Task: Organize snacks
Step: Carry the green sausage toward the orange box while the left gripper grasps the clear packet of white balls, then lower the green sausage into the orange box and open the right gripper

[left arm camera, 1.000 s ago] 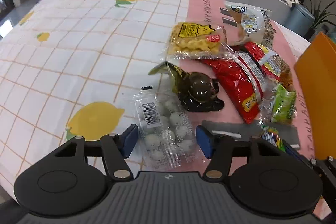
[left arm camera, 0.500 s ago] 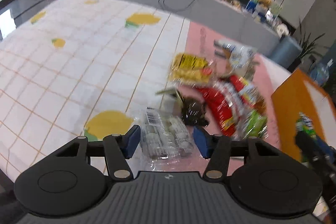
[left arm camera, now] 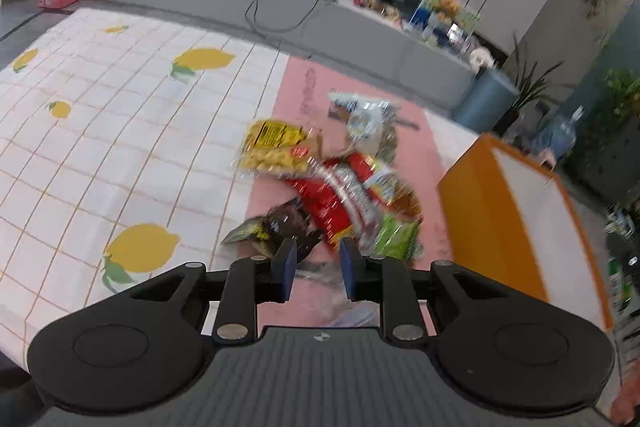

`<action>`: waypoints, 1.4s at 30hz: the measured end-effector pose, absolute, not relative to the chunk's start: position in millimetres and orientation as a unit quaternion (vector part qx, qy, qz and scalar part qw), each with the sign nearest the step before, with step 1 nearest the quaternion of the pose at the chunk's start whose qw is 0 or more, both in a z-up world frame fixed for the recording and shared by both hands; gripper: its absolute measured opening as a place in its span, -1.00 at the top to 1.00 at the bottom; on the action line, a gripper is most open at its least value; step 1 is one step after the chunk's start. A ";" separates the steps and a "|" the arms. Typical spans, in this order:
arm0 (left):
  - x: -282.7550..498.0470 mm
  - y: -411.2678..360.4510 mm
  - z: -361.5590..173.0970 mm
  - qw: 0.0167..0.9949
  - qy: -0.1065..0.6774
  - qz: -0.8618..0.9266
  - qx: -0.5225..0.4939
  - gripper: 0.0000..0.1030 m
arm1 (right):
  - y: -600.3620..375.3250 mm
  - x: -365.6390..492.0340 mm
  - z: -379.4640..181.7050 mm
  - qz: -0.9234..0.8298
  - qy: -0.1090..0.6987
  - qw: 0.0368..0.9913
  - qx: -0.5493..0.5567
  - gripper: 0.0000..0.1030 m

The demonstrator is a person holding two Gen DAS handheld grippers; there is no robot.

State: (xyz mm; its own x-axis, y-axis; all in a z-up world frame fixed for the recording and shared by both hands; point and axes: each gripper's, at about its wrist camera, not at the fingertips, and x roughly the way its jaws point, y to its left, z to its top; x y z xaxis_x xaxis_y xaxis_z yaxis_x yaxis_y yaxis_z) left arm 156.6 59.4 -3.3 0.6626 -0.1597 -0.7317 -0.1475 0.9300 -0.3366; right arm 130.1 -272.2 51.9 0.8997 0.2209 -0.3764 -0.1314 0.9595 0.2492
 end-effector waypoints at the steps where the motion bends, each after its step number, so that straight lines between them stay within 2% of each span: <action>1: 157.7 60.2 -7.6 0.888 0.422 -0.005 -0.185 0.15 | -271.3 130.3 51.5 0.092 0.206 0.968 0.109 0.60; 2: 160.4 60.3 -13.1 0.882 0.432 -0.005 -0.185 -0.01 | -269.4 130.4 51.0 0.097 0.208 0.967 0.110 0.60; 3: 162.0 60.1 -16.2 0.879 0.439 -0.004 -0.185 -0.04 | -267.7 130.3 50.8 0.102 0.209 0.966 0.111 0.60; 5: 166.2 56.2 -23.9 0.874 0.452 0.002 -0.179 -0.24 | -264.7 129.9 50.4 0.111 0.210 0.965 0.110 0.60; 9: 164.6 44.4 -29.9 0.871 0.460 0.002 -0.171 -0.42 | -259.1 129.9 47.9 0.125 0.213 0.964 0.101 0.60; 11: 165.6 31.5 -32.2 0.869 0.468 -0.026 -0.157 -0.63 | -259.1 129.9 46.8 0.128 0.216 0.963 0.102 0.60; 12: 166.0 24.5 -33.4 0.868 0.474 -0.043 -0.145 -0.67 | -259.6 131.6 46.6 0.128 0.217 0.962 0.102 0.60; 15: 168.0 1.1 -42.4 0.864 0.490 -0.048 -0.109 -0.71 | -259.9 130.7 46.6 0.132 0.219 0.961 0.106 0.60; 20: 184.3 -16.3 -65.4 0.835 0.529 0.030 -0.145 -0.71 | -264.4 133.3 47.6 0.135 0.221 0.958 0.125 0.60; 25: 201.8 -23.8 -78.1 0.825 0.534 0.073 -0.172 -0.71 | -267.1 131.5 49.1 0.135 0.216 0.959 0.127 0.60; 29: 212.0 -31.0 -79.4 0.818 0.535 0.108 -0.184 -0.86 | -272.5 132.9 48.2 0.133 0.221 0.955 0.144 0.60; 37: 239.1 -61.3 -86.1 0.800 0.557 0.187 -0.120 -1.00 | -280.5 129.7 49.7 0.111 0.227 0.954 0.161 0.60; 41: 240.7 -63.5 -87.1 0.802 0.542 0.207 -0.138 -0.99 | -282.6 125.8 53.0 0.101 0.215 0.960 0.149 0.60; 42: 239.4 -63.4 -86.3 0.805 0.539 0.204 -0.141 -0.92 | -284.1 125.9 53.4 0.099 0.215 0.960 0.148 0.60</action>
